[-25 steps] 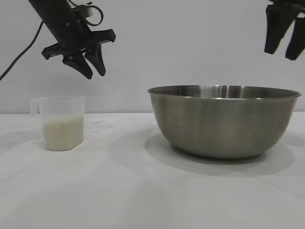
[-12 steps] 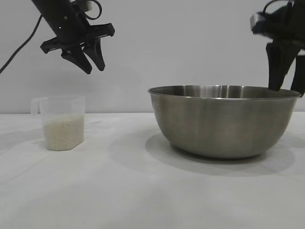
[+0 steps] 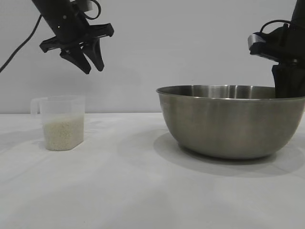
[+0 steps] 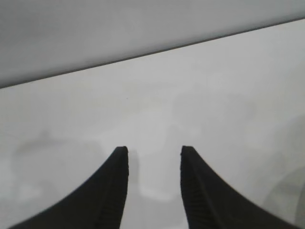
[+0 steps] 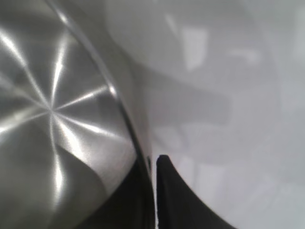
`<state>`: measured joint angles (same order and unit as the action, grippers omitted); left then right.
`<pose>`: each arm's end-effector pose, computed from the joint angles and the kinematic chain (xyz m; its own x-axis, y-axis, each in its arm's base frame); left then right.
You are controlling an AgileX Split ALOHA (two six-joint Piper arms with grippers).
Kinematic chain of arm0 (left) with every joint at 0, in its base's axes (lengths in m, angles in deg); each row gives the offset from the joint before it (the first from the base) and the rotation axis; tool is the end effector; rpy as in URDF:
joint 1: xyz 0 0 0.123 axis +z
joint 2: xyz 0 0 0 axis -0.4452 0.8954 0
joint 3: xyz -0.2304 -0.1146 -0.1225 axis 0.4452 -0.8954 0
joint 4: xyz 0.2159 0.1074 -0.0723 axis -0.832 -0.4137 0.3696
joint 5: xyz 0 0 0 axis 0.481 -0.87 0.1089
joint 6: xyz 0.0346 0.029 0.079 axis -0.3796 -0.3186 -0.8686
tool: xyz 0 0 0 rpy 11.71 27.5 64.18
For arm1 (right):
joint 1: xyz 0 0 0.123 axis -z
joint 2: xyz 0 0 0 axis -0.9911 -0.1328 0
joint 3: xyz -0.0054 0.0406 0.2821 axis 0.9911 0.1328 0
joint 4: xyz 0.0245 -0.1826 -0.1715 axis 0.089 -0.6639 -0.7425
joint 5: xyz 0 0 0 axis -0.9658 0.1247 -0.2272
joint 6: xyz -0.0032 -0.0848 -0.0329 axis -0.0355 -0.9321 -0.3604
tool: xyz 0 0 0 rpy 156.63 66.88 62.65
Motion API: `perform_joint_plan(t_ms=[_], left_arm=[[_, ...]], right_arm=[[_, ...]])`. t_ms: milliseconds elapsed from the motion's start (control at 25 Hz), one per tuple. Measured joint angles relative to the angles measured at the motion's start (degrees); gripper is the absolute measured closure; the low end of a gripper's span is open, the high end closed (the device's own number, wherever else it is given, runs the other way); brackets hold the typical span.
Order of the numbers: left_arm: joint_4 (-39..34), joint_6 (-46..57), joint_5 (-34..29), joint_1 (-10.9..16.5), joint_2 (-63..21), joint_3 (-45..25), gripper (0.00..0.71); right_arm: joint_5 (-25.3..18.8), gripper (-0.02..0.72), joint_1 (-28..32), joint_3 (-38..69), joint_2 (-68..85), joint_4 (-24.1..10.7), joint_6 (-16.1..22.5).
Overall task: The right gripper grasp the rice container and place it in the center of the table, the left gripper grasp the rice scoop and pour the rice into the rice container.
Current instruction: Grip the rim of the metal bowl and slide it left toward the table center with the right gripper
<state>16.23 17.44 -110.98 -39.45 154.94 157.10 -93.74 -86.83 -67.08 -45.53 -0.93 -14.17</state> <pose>0.4708 -0.1261 0.2156 -0.7212 0.0978 -0.6857 0.2981 0.9375 -0.1797 0.4021 0.0584 0.1711 -0.9668 -0.2527 -0.0380 -0.2526 0.9220 0.2934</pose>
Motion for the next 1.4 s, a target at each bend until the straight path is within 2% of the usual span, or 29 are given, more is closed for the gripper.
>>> perform_joint_plan(t_ms=[200,320,520,640,760,840,880,1000,1040,1080,1120,1320,1400], left_arm=[[0.0,0.0,0.0,0.0,0.0,0.0,0.504],[0.0,0.0,0.0,0.0,0.0,0.0,0.504],[0.0,0.0,0.0,0.0,0.0,0.0,0.504],[0.0,0.0,0.0,0.0,0.0,0.0,0.504],[0.0,0.0,-0.12,0.0,0.0,0.0,0.504],[0.0,0.0,-0.25,0.0,0.0,0.0,0.504],[0.0,0.0,-0.25,0.0,0.0,0.0,0.504],[0.0,0.0,-0.25,0.0,0.0,0.0,0.504],[0.0,0.0,-0.25,0.0,0.0,0.0,0.504],[0.0,0.0,-0.25,0.0,0.0,0.0,0.504],[0.0,0.0,-0.25,0.0,0.0,0.0,0.504],[0.0,0.0,-0.25,0.0,0.0,0.0,0.504],[0.0,0.0,-0.25,0.0,0.0,0.0,0.504]], right_arm=[[3.82,0.703,-5.82,0.0,0.0,1.01,1.02],[4.36,0.703,-8.84,0.0,0.0,1.8,1.26],[4.67,0.703,-9.48,0.0,0.0,2.19,1.37],[5.06,0.562,-9.48,0.0,0.0,2.08,1.37],[5.06,0.359,-9.48,0.0,0.11,2.08,1.37],[5.2,0.262,-9.48,0.0,0.54,2.08,1.26],[5.2,0.241,-9.48,0.0,0.98,2.08,1.26],[5.96,0.248,-9.48,0.0,2.66,1.99,1.26],[6.78,0.248,-9.48,0.0,3.28,1.74,1.26],[7.59,0.207,-9.48,0.0,3.95,1.34,1.26],[8.84,0.223,-9.48,0.0,4.69,0.9,1.26],[15.34,0.223,-9.21,0.0,7.37,-5.1,1.37],[16.72,0.223,-7.69,0.0,7.41,-6.05,1.49]])
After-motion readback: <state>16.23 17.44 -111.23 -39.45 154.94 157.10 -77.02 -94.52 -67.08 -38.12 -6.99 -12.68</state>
